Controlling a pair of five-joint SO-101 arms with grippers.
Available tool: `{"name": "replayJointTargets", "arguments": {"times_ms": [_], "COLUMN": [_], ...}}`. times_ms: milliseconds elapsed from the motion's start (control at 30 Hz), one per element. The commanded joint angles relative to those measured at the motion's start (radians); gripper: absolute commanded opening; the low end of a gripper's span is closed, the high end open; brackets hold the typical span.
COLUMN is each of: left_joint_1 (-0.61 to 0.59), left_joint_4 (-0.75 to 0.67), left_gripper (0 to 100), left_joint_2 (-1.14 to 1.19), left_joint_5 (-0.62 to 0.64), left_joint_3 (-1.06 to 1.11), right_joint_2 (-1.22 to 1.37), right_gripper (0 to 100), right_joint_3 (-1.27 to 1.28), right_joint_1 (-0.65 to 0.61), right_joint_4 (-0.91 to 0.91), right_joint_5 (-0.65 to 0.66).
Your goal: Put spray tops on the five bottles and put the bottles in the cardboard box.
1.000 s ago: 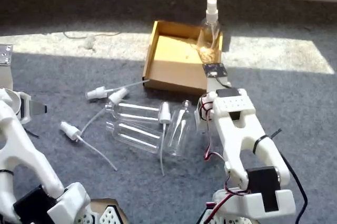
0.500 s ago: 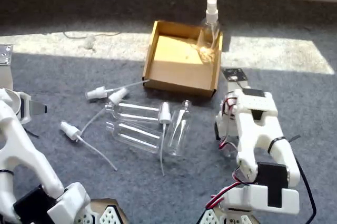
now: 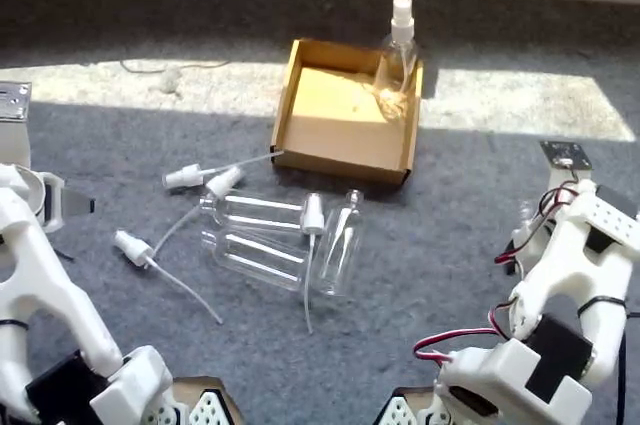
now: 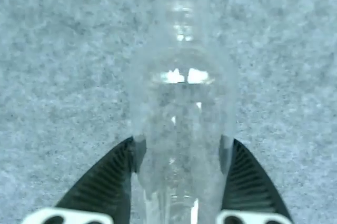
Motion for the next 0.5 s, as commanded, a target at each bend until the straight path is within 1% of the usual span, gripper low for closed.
{"name": "replayJointTargets", "arguments": {"times_ms": [0, 100, 333, 400, 467], "left_joint_1": [0.035, 0.031, 0.035, 0.035, 0.035], "left_joint_4": [0.006, 0.006, 0.006, 0.006, 0.006], "left_gripper": [32, 32, 32, 32, 31], "left_joint_2": [-0.008, -0.008, -0.008, -0.008, -0.008], "left_joint_5": [0.002, 0.002, 0.002, 0.002, 0.002], "left_joint_3": [-0.041, -0.041, -0.041, -0.041, -0.041], "right_joint_2": [-0.010, -0.010, -0.004, -0.001, 0.001], "right_gripper": [25.2, 26.0, 26.3, 26.3, 26.3], "right_joint_3": [-0.045, -0.045, -0.051, -0.108, -0.176], "right_joint_1": [0.050, 0.061, 0.042, 0.016, -0.013], "right_joint_4": [0.007, 0.007, -0.002, 0.004, 0.004], "right_joint_5": [0.014, 0.014, 0.009, 0.002, -0.044]}}
